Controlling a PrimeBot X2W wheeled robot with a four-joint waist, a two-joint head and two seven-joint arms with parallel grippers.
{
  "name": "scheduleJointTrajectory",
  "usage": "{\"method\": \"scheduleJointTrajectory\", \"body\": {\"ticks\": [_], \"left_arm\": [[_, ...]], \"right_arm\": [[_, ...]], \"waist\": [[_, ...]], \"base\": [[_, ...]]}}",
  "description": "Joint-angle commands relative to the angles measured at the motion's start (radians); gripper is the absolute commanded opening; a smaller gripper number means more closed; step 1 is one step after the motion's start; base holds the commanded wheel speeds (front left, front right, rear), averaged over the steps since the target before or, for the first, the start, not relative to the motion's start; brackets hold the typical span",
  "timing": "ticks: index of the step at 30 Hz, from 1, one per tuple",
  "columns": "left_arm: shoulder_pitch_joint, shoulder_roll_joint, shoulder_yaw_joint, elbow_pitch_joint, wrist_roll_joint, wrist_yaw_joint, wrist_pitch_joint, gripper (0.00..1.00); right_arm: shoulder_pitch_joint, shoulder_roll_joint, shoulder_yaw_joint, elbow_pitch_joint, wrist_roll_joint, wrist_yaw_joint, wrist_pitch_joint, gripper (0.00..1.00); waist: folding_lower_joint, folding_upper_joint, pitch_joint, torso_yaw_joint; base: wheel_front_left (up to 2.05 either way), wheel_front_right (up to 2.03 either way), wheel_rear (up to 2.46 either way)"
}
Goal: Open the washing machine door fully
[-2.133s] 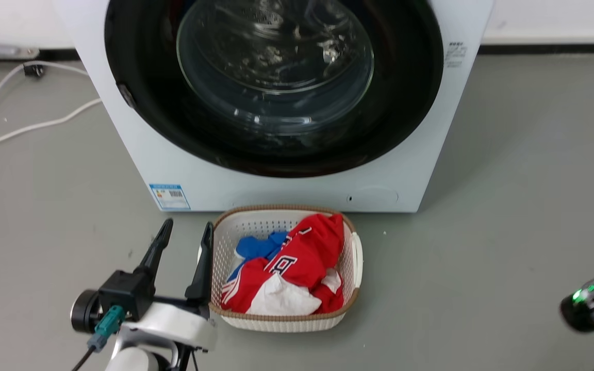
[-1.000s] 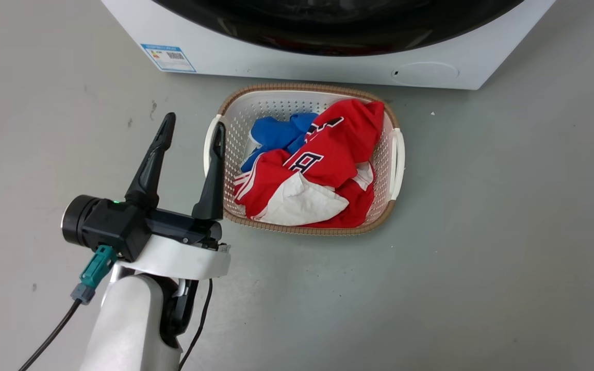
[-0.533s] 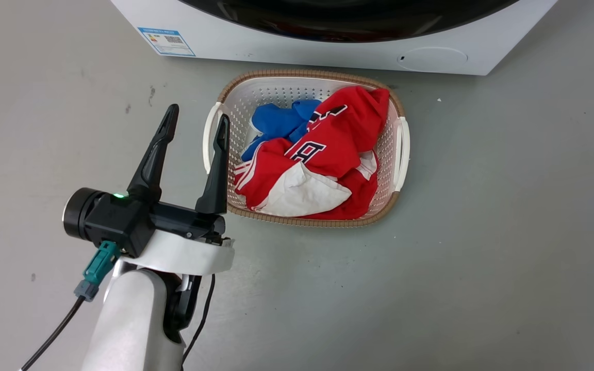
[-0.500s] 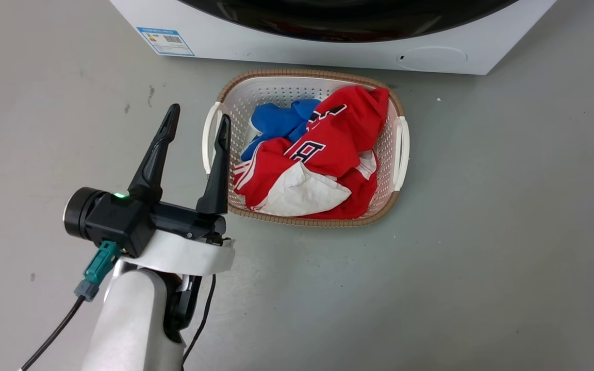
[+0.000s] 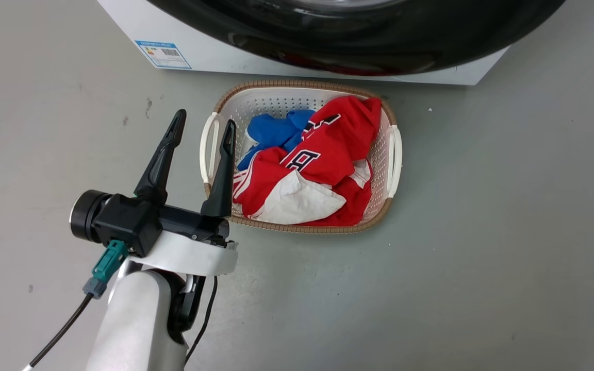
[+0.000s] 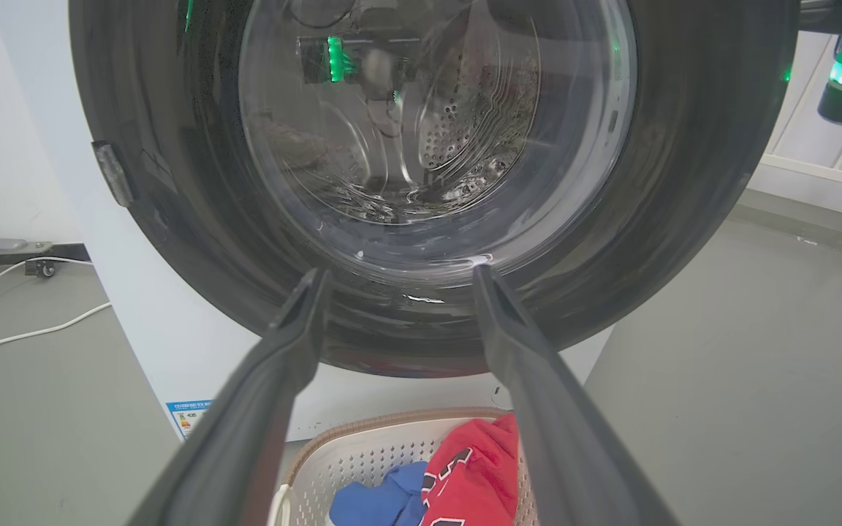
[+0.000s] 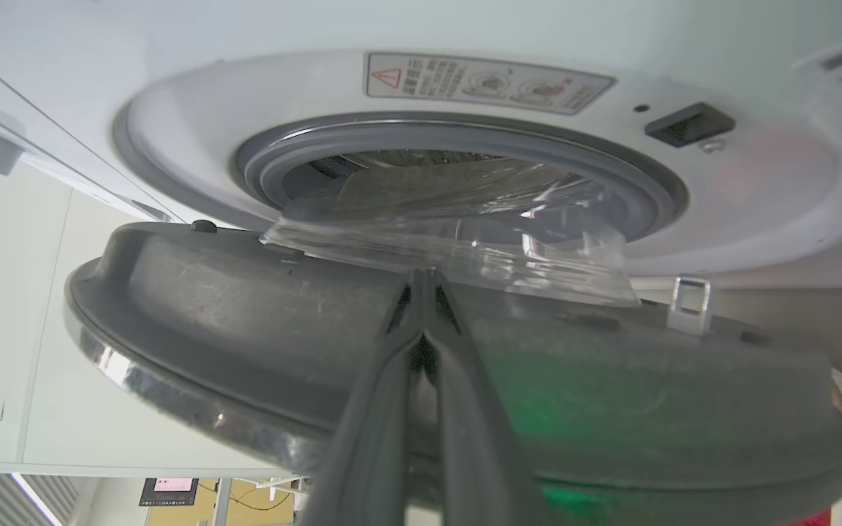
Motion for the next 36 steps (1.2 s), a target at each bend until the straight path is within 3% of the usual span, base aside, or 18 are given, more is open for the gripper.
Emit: {"method": "scheduleJointTrajectory", "body": {"ticks": [1,14,28,36], "left_arm": [[0.001,-0.002,-0.001,0.003,-0.002,-0.003,-0.002,1.0],[0.056,-0.004,-0.005,0.041,-0.01,-0.005,-0.002,1.0],[0.145,0.002,-0.039,0.081,-0.015,-0.006,-0.002,1.0],[0.189,0.003,-0.078,0.102,-0.024,-0.006,-0.002,1.0]], "right_arm": [[0.048,0.014,0.028,-0.017,0.005,-0.002,0.023,0.0],[0.165,-0.069,0.166,-0.224,0.101,-0.001,0.024,0.0],[0.3,-0.194,0.339,-0.605,0.19,0.0,-0.074,0.0],[0.392,-0.184,0.357,-0.779,0.173,0.0,-0.132,0.0]], "waist": [[0.0,-0.0001,-0.007,0.002],[0.0,-0.0001,-0.12,0.011],[0.0,-0.0001,-0.269,0.047],[0.0,-0.0001,-0.329,0.103]], "base": [[0.0,0.0,0.0],[0.0,0.0,0.0],[0.0,0.0,0.0],[0.0,0.0,0.0]]}}
